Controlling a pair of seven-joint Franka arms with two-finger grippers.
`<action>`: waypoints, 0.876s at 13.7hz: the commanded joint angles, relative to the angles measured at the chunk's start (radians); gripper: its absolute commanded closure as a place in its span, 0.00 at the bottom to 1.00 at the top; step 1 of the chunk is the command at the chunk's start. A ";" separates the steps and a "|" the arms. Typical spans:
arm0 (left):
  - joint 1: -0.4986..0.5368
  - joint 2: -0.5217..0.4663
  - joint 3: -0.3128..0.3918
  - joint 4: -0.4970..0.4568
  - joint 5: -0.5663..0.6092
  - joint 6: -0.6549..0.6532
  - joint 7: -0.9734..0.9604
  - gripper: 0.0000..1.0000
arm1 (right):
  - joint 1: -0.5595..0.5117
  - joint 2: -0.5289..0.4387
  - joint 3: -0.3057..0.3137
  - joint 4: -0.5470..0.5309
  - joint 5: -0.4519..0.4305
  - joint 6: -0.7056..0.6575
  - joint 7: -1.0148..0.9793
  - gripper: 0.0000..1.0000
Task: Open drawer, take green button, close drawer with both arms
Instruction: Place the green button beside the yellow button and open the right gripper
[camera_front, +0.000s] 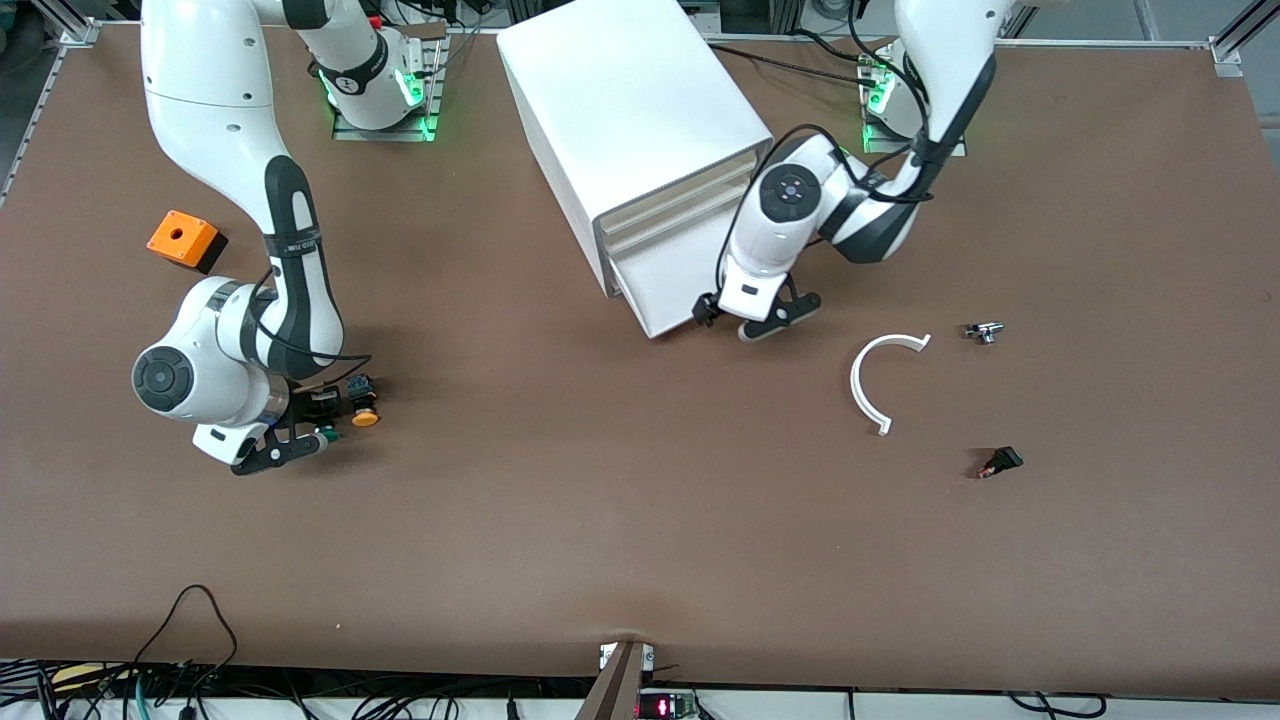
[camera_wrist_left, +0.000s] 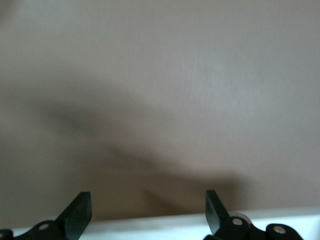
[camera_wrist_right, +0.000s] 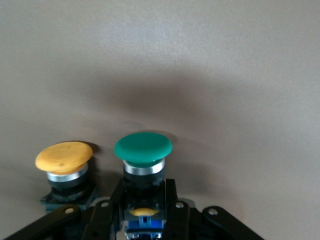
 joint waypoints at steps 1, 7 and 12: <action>-0.020 -0.031 -0.003 -0.019 0.029 -0.055 -0.029 0.00 | -0.014 -0.010 0.008 0.007 0.023 0.002 -0.026 0.01; -0.011 0.007 -0.097 -0.010 -0.014 -0.067 -0.031 0.00 | 0.001 -0.210 -0.009 0.023 0.006 -0.130 -0.014 0.01; -0.011 0.040 -0.157 -0.009 -0.092 -0.068 -0.020 0.00 | 0.027 -0.444 -0.015 0.025 -0.196 -0.306 0.043 0.01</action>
